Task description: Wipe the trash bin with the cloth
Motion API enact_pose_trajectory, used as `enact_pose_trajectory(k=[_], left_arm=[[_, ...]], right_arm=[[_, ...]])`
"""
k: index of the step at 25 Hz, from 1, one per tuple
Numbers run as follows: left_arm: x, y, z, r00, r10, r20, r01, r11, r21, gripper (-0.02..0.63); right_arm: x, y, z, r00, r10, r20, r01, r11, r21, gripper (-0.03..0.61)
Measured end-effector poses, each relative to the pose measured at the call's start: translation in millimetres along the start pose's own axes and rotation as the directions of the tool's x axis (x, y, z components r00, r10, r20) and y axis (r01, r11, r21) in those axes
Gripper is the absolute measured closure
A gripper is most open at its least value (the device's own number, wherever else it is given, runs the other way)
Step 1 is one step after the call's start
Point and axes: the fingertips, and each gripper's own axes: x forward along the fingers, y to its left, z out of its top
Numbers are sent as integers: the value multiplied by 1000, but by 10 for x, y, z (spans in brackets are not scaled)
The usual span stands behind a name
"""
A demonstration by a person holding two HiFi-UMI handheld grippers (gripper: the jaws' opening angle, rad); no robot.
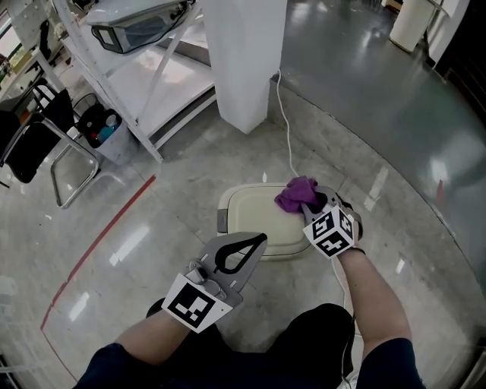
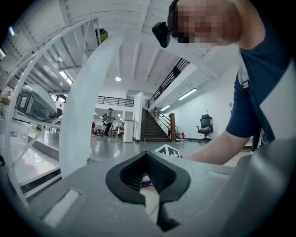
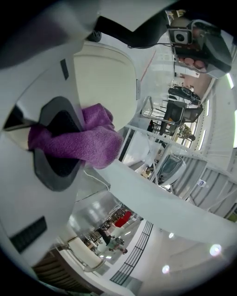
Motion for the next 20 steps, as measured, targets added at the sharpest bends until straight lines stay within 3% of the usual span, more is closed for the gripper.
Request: enact_pose_trajectory(k=[4, 8, 20], left_arm=[[-11, -17, 23, 1000, -15, 9, 15, 1000, 14, 615], [-126, 1, -7, 1000, -8, 1, 8, 1000, -1, 615], [-511, 172, -12, 999, 36, -14, -37, 999, -21, 615]], right_arm=[[-105, 39, -90, 1000, -7, -2, 7, 1000, 20, 500], [-139, 269, 135, 999, 24, 38, -23, 1000, -11, 500], [155, 1339, 1216, 971, 215, 103, -180, 945, -273, 500]])
